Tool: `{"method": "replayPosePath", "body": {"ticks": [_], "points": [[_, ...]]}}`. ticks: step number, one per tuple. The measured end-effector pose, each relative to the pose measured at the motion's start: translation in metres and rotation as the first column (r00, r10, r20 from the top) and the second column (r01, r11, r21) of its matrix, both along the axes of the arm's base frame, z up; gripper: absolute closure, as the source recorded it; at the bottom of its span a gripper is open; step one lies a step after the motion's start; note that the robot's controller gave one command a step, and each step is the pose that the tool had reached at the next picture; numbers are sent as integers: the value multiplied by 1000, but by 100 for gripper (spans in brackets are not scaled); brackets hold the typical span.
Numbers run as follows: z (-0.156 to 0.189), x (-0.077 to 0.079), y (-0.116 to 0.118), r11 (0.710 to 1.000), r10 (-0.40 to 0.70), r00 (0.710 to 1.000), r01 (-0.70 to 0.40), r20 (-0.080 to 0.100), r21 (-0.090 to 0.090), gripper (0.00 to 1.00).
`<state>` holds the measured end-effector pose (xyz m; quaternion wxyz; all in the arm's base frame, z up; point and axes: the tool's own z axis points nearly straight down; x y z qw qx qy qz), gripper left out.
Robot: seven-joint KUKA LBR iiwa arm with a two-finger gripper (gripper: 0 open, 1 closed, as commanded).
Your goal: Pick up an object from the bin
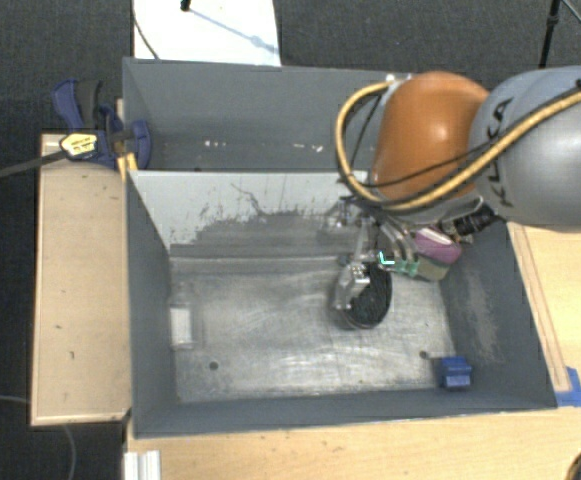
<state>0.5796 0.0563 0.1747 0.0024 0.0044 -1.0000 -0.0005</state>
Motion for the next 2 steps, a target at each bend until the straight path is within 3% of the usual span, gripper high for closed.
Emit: {"method": "replayPosePath", "body": {"ticks": [1, 2], "points": [[-104, 2, -37, 988, 155, 988, -155, 12, 0, 0], [-102, -5, -117, 942, 336, 942, -337, 9, 1, 0]]}}
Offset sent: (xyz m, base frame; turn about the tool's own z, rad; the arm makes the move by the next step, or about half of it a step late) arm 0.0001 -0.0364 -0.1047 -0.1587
